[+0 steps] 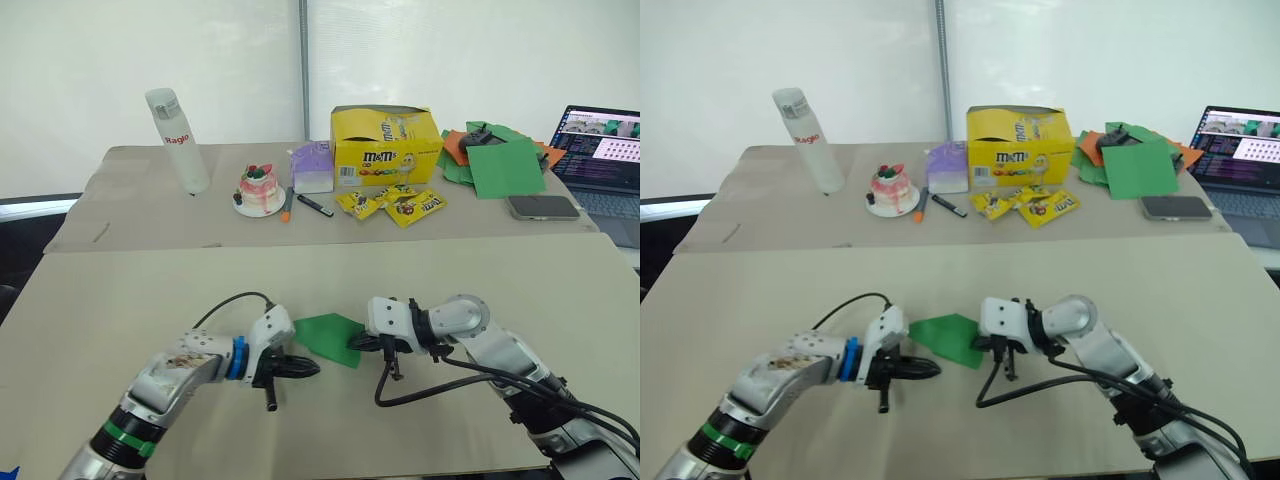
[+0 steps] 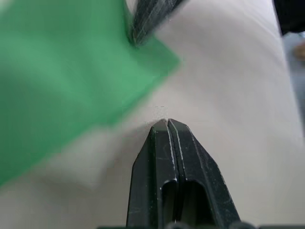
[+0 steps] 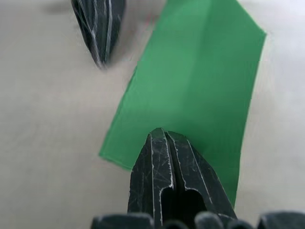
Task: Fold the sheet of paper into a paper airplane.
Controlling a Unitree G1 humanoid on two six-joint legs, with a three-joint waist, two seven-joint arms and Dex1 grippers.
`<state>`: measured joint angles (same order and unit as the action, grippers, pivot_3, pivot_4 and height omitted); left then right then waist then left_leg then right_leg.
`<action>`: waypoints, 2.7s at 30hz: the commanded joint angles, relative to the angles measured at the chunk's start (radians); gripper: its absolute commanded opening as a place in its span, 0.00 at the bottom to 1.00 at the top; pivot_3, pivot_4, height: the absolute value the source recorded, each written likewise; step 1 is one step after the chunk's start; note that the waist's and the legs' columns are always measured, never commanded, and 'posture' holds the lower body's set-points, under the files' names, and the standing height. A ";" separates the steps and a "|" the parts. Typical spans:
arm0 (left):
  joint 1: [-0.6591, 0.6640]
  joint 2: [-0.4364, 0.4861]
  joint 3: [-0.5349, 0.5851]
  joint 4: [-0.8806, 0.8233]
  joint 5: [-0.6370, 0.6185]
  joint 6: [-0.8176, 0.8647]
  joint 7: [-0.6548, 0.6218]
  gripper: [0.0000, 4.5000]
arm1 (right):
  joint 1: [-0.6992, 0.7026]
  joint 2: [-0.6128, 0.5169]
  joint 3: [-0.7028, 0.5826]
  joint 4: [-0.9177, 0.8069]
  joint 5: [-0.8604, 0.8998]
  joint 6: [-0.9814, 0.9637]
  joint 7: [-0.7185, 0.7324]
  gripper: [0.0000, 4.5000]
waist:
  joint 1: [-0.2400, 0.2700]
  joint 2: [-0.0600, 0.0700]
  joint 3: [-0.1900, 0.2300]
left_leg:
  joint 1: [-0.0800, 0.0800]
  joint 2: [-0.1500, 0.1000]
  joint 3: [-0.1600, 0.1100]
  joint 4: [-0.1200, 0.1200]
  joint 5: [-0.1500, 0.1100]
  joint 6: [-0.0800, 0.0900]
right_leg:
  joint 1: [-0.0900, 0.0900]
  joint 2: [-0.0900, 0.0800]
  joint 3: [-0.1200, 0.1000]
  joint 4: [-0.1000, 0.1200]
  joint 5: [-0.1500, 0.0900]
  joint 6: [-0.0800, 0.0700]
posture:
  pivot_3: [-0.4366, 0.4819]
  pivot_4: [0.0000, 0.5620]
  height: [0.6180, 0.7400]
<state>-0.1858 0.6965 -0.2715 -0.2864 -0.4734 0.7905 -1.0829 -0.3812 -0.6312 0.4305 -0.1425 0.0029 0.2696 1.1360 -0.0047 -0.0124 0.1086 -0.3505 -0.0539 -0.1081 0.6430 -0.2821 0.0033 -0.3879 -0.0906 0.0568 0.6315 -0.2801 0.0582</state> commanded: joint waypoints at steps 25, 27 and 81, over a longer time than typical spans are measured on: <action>-0.116 -0.058 0.137 0.206 0.042 -0.324 -0.086 0.00 | 0.120 -0.033 0.079 -0.066 -0.177 -0.089 -0.055 0.00 | 0.003 -0.003 -0.003 | 0.000 -0.001 0.000 0.000 0.000 0.000 | 0.001 -0.001 -0.001 -0.001 0.000 0.000 | 0.48 0.27 1.00; -0.101 -0.035 0.060 0.259 0.151 -0.419 -0.097 0.00 | 0.116 -0.030 0.080 -0.074 -0.183 -0.085 -0.054 0.00 | 0.003 -0.003 -0.003 | 0.001 -0.001 0.000 0.000 0.000 0.000 | 0.001 -0.001 -0.001 -0.001 0.000 0.000 | 0.48 0.27 1.00; -0.093 -0.127 0.014 0.400 0.265 -0.590 -0.129 0.00 | 0.128 -0.019 0.034 -0.089 -0.180 -0.057 -0.070 0.00 | 0.005 -0.004 -0.008 | 0.003 -0.001 0.000 0.001 -0.001 0.002 | 0.002 -0.002 -0.006 0.000 0.000 0.000 | 0.48 0.27 1.00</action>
<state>-0.2864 0.5624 -0.2415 0.1017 -0.2361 0.2330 -1.2135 -0.2831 -0.6419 0.4396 -0.2631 -0.1717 0.1775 1.0575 0.0003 -0.0159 0.1003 -0.3474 -0.0551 -0.1078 0.6436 -0.2833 0.0052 -0.3857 -0.0924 0.0512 0.6314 -0.2801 0.0582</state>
